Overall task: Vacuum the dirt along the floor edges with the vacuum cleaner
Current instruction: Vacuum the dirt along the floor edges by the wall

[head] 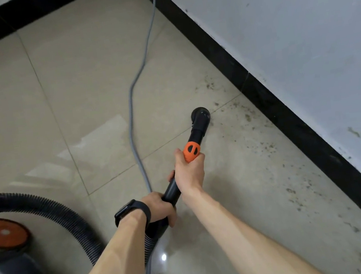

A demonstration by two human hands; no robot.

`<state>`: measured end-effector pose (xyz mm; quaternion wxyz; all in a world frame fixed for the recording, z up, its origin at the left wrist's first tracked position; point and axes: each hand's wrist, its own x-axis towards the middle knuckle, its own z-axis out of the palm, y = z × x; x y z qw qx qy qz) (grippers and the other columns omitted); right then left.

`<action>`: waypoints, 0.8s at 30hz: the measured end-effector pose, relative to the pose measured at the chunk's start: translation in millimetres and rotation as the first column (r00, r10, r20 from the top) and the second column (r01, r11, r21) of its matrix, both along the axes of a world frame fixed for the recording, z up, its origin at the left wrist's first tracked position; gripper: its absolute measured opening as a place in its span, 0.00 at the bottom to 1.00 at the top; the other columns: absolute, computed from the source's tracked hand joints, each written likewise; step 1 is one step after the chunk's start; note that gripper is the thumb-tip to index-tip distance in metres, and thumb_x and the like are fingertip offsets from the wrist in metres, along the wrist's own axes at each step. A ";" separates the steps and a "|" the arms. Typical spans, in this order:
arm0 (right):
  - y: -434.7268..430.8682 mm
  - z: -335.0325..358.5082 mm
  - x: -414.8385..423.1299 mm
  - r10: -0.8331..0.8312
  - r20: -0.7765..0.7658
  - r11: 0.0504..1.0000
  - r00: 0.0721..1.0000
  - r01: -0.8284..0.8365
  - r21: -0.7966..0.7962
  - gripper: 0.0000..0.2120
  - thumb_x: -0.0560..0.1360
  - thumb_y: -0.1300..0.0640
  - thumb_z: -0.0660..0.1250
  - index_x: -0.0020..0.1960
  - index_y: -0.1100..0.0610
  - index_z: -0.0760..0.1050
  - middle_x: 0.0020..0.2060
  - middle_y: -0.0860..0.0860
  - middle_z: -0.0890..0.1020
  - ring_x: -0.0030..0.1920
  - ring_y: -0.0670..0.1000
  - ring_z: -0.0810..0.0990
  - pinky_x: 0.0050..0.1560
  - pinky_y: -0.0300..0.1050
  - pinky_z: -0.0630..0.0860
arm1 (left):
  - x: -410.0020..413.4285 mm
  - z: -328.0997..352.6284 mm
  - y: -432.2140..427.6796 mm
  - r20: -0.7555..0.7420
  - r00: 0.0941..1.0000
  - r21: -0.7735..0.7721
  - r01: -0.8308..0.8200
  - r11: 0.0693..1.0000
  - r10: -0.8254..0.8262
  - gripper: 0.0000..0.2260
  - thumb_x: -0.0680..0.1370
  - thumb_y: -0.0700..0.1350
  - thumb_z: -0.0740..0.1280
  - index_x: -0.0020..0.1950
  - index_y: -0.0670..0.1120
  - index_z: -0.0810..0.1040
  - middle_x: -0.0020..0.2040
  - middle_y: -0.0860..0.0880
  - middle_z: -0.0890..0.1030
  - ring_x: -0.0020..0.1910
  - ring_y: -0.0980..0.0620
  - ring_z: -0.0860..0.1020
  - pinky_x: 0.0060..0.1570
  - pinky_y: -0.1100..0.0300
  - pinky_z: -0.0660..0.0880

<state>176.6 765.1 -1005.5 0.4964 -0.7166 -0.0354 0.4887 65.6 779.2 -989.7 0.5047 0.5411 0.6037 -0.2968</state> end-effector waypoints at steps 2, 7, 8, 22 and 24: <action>0.3 0.9 -0.6 0.016 0.020 1.000 1.000 -0.016 -0.008 0.14 0.81 0.48 0.67 0.54 0.54 0.65 0.31 0.51 0.81 0.22 0.50 0.78 0.27 0.44 0.78 | 0.2 0.1 -0.1 0.002 1.000 -0.018 -0.021 1.000 0.021 0.11 0.52 0.45 0.75 0.33 0.50 0.84 0.36 0.49 0.85 0.39 0.50 0.83 0.35 0.61 0.79; 4.5 1.2 -2.8 0.043 0.057 0.999 0.997 -0.042 -0.025 0.13 0.82 0.50 0.66 0.54 0.55 0.63 0.42 0.63 0.84 0.19 0.48 0.76 0.21 0.36 0.69 | -0.1 0.5 2.1 0.003 0.999 -0.063 -0.050 0.997 0.051 0.08 0.53 0.44 0.75 0.30 0.51 0.83 0.37 0.50 0.85 0.41 0.50 0.83 0.35 0.64 0.76; 4.8 1.4 -2.8 0.048 0.060 0.999 0.997 -0.047 -0.024 0.13 0.82 0.50 0.66 0.54 0.55 0.63 0.42 0.63 0.84 0.19 0.48 0.76 0.21 0.36 0.69 | 0.6 0.3 2.5 0.007 0.998 -0.076 -0.054 0.996 0.055 0.08 0.53 0.44 0.75 0.30 0.51 0.83 0.38 0.49 0.85 0.42 0.50 0.84 0.36 0.63 0.77; 54.8 3.8 27.1 0.172 0.114 0.984 0.978 -0.166 -0.057 0.14 0.80 0.48 0.65 0.58 0.55 0.65 0.45 0.59 0.83 0.28 0.55 0.81 0.27 0.48 0.80 | 31.4 1.6 19.8 0.157 0.958 -0.002 -0.241 0.971 0.238 0.14 0.54 0.44 0.74 0.39 0.44 0.83 0.41 0.44 0.85 0.43 0.44 0.84 0.43 0.55 0.81; 58.5 -0.2 34.1 0.130 0.107 0.991 0.986 -0.126 -0.042 0.13 0.80 0.49 0.66 0.56 0.54 0.65 0.42 0.56 0.82 0.22 0.50 0.78 0.24 0.43 0.76 | 35.7 0.8 24.0 0.168 0.957 0.019 -0.241 0.970 0.235 0.14 0.55 0.43 0.74 0.39 0.44 0.83 0.40 0.43 0.85 0.42 0.43 0.84 0.46 0.53 0.82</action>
